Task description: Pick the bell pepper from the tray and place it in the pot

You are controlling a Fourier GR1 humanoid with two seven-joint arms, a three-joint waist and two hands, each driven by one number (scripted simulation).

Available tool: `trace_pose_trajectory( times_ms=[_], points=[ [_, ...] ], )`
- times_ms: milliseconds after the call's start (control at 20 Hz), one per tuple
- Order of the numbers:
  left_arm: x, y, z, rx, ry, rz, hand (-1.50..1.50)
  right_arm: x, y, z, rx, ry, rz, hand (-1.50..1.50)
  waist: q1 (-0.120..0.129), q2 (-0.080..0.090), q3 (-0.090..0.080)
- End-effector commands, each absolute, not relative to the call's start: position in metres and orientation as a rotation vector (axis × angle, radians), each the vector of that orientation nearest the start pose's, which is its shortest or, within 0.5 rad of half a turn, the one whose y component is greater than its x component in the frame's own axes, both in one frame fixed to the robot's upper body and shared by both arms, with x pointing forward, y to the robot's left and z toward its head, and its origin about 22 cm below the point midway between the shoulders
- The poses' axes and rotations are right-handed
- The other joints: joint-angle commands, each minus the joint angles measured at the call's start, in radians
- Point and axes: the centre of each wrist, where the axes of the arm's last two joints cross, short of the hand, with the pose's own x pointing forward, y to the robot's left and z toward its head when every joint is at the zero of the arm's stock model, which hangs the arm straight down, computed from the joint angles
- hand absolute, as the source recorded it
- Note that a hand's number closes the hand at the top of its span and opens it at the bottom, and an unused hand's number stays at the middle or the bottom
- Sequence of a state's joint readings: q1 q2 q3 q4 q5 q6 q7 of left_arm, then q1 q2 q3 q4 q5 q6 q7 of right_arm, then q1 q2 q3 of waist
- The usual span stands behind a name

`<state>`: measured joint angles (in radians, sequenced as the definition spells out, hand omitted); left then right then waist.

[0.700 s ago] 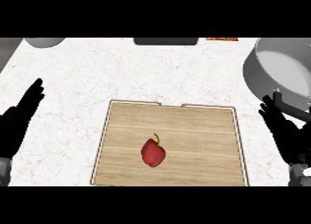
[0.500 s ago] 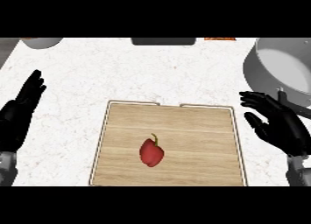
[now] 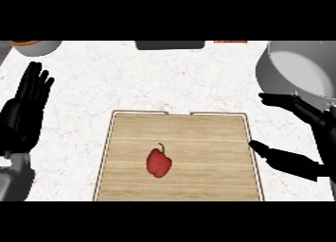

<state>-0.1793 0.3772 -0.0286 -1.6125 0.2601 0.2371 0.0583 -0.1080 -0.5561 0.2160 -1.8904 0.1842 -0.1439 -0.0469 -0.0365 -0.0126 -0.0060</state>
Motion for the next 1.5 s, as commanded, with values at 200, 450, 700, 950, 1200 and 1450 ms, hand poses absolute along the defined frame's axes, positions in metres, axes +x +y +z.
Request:
trace_pose_trajectory(
  times_ms=[200,450,700,950,1200,1450],
  points=[
    [0.290,0.273,0.083,0.134,-1.748,0.063,0.00,0.165,-0.214,0.128,-0.556,-1.981,1.011,-1.50,0.012,0.005,0.004],
    [0.297,0.271,0.080,0.137,-1.773,0.066,0.00,0.154,-0.195,0.143,-0.665,-1.725,1.208,-1.50,0.028,0.008,0.001],
    [0.311,0.251,0.077,0.111,-1.745,0.035,0.00,0.150,-0.157,0.152,-0.709,-1.578,1.356,-1.50,0.034,0.013,0.002],
    [0.308,0.264,0.087,0.118,-1.756,0.035,0.00,0.166,-0.107,0.149,-0.713,-1.461,1.373,-1.50,0.046,0.013,0.004],
    [0.309,0.269,0.077,0.108,-1.766,0.019,0.00,0.162,-0.079,0.140,-0.708,-1.360,1.349,-1.50,0.036,0.012,0.005],
    [0.310,0.258,0.081,0.111,-1.758,0.048,0.00,0.171,-0.057,0.125,-0.670,-1.317,1.348,-1.50,0.035,0.012,0.006]
  ],
)
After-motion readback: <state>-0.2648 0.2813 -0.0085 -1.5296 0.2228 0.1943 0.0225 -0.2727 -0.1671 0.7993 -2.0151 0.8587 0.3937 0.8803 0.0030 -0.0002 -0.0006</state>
